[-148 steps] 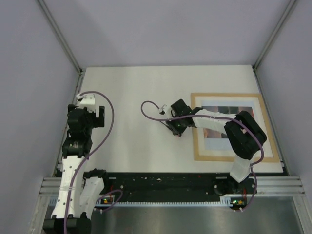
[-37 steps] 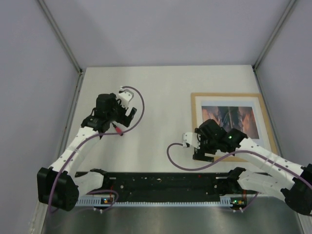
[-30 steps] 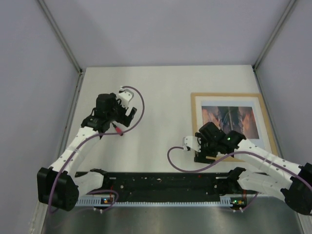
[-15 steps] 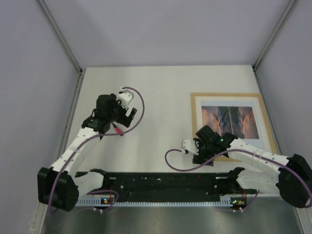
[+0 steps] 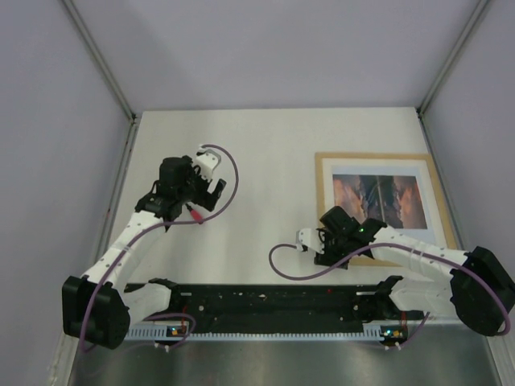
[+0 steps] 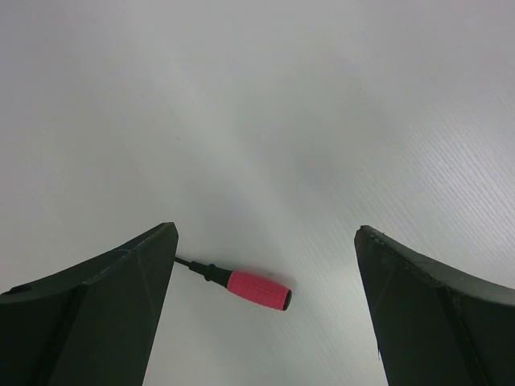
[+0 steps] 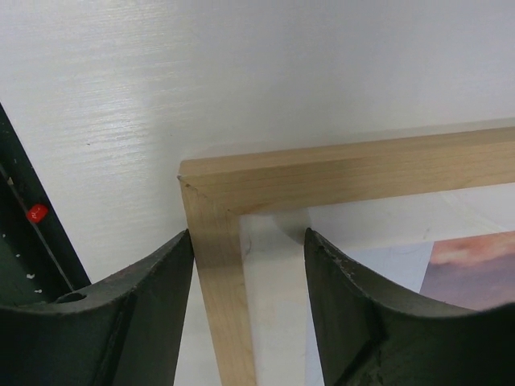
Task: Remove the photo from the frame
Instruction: Turn over the photo frame at the center of the board.
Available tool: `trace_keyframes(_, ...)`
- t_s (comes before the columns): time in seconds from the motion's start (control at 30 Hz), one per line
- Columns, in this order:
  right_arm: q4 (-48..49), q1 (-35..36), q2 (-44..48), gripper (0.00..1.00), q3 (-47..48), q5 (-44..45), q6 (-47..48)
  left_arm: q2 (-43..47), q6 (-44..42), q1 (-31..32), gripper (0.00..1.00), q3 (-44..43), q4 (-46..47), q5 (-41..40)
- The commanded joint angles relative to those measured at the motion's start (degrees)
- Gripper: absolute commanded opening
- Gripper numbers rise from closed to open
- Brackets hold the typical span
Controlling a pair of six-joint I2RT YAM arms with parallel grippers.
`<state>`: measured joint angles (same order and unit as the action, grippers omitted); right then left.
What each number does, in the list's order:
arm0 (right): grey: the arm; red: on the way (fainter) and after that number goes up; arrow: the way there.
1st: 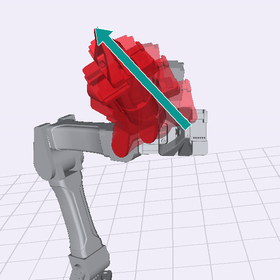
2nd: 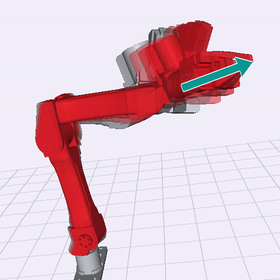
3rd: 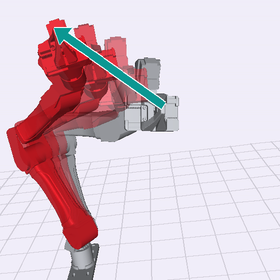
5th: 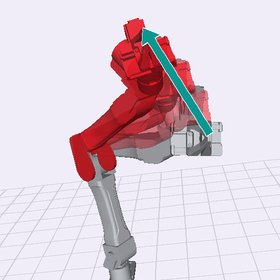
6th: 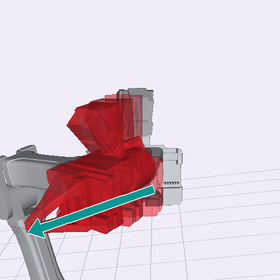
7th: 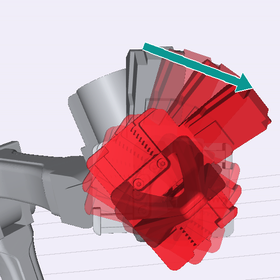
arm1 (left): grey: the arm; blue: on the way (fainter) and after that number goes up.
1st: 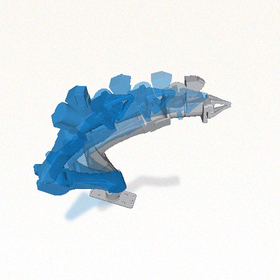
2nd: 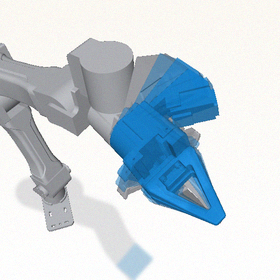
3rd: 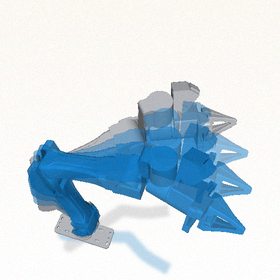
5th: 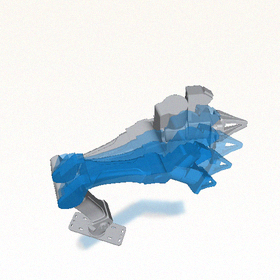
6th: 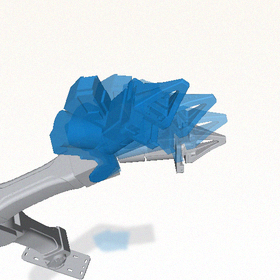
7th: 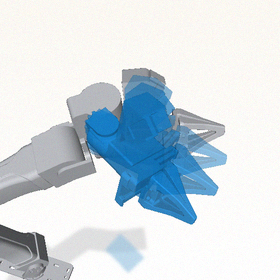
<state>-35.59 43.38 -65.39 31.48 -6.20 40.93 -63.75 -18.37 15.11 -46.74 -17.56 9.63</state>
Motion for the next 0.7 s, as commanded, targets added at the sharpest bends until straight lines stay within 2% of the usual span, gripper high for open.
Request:
trace_keyframes(0.0,2.37,-0.22,-1.58,0.55,-0.46,-1.98,0.12,1.52,0.35,0.27,0.99,0.16,2.88,0.83)
trace_keyframes(0.1,2.37,-0.22,-2.2,0.53,-0.72,-2.5,0.03,1.61,0.35,0.27,0.98,0.07,2.88,1.01)
trace_keyframes(0.2,2.28,-0.22,-2.99,0.43,-0.81,-2.68,0.03,1.52,0.09,0.27,0.98,-0.02,2.88,1.18)
trace_keyframes(0.4,-0.17,-0.22,-2.03,0.02,1.03,-3.91,-0.85,0.12,-2.19,0.62,0.98,-1.07,3.06,3.29)
trace_keyframes(0.43,-1.31,-0.22,-1.24,0.0,2.17,-4.43,-1.02,-0.15,-3.15,0.97,0.98,-0.98,3.32,3.64)
trace_keyframes(0.67,-7.56,-0.22,5.44,0.0,9.47,-6.47,-1.64,-1.9,-12.47,5.18,0.98,-0.19,11.14,4.17)
